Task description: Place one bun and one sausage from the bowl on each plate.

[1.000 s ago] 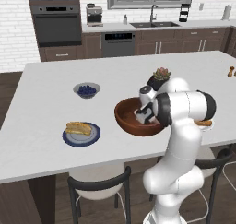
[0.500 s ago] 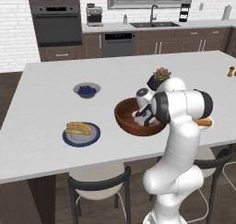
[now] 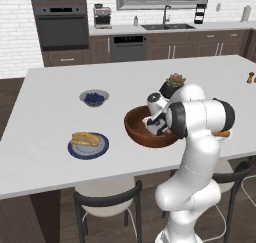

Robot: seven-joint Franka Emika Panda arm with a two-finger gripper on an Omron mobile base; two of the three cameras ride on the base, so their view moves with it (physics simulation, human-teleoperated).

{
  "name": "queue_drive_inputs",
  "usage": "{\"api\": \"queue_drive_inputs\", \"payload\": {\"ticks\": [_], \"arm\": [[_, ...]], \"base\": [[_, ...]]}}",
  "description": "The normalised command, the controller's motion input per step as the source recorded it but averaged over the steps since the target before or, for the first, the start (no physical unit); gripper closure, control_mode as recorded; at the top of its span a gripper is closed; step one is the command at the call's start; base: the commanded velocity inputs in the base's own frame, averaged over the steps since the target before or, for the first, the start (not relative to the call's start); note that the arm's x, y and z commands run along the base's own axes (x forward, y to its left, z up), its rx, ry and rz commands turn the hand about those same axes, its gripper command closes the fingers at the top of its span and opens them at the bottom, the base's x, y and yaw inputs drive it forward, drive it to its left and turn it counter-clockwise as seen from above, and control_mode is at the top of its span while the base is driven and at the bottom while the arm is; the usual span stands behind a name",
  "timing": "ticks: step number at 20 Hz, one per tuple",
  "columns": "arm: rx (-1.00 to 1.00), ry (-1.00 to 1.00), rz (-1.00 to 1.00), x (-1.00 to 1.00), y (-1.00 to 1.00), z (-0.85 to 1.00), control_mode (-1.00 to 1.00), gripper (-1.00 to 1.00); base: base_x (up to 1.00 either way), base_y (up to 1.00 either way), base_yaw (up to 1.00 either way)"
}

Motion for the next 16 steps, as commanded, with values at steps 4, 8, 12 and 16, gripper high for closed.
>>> {"api": "queue_drive_inputs", "payload": {"ticks": [4, 8, 12, 16], "arm": [[0.08, -0.23, -0.20, -0.10, -0.12, 1.00, -1.00, 1.00], [0.25, 0.00, -0.49, -0.18, -0.83, 1.00, -1.00, 1.00], [0.32, 0.00, -0.57, -0.06, -0.99, 1.00, -1.00, 1.00], [0.24, 0.02, -0.60, 0.00, -1.00, 0.38, -1.00, 1.00]], "base": [[0.00, 0.00, 0.00], [0.00, 0.00, 0.00], [0.00, 0.00, 0.00], [0.00, 0.00, 0.00]]}}
